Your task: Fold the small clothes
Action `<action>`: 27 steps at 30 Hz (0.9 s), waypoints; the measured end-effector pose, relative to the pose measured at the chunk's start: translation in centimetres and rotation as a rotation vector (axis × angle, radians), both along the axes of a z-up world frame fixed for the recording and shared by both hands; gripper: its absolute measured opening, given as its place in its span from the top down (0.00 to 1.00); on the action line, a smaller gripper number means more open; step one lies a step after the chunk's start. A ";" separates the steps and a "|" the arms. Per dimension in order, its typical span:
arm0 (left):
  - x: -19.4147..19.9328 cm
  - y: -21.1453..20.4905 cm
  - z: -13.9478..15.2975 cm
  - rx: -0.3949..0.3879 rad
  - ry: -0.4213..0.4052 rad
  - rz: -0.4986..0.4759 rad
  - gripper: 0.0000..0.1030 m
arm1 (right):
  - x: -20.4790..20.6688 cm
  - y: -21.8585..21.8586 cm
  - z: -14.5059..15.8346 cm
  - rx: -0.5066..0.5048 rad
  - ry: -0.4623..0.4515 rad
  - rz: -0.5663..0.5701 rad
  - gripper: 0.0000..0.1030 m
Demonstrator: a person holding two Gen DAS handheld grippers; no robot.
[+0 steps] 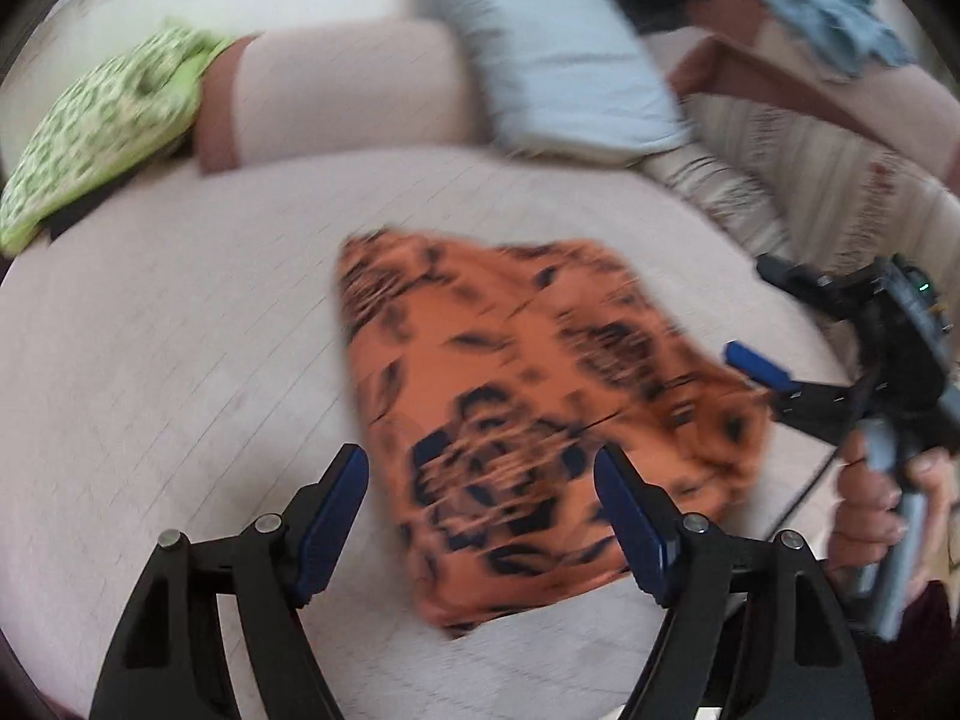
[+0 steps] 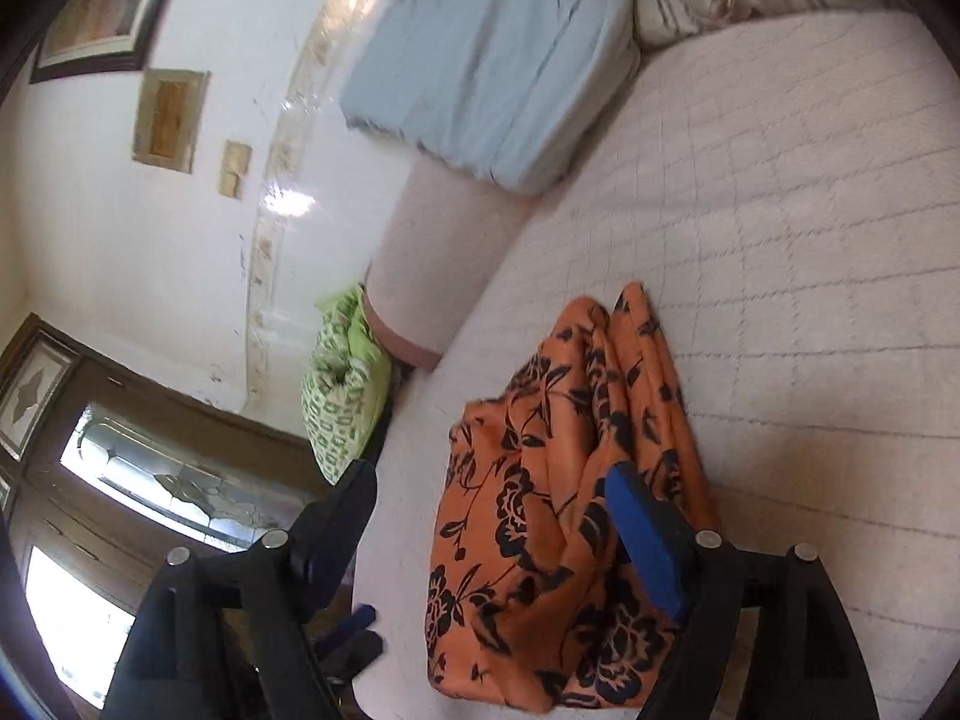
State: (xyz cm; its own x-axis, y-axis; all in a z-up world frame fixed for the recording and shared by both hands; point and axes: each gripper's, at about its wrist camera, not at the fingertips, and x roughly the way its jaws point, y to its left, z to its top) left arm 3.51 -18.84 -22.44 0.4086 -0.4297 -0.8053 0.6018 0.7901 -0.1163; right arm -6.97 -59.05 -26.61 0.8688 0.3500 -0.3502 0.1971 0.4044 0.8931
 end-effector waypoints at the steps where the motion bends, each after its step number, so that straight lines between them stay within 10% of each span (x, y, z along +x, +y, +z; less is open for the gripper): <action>1: 0.2 0.4 -0.6 0.009 0.007 0.012 0.24 | 0.7 0.4 -0.3 -0.010 0.040 0.016 0.26; 7: 0.4 -0.6 -3.5 0.056 0.080 0.020 0.24 | 3.2 4.3 -0.3 -0.211 0.185 0.113 0.41; 9: 0.0 -1.1 -4.0 0.068 0.088 0.009 0.24 | 3.4 5.7 0.1 -0.331 0.224 0.132 0.86; 15: -0.6 -2.0 -4.6 0.053 0.109 -0.016 0.24 | 1.0 5.6 1.9 -0.516 0.231 0.022 0.92; 22: -1.5 -3.4 -6.4 0.158 0.072 -0.059 0.23 | -0.3 2.0 -0.9 -0.451 0.393 -0.022 0.94; 27: -1.0 -2.3 -6.0 0.104 0.117 -0.020 0.22 | -2.3 1.4 2.8 -0.396 0.145 -0.101 0.92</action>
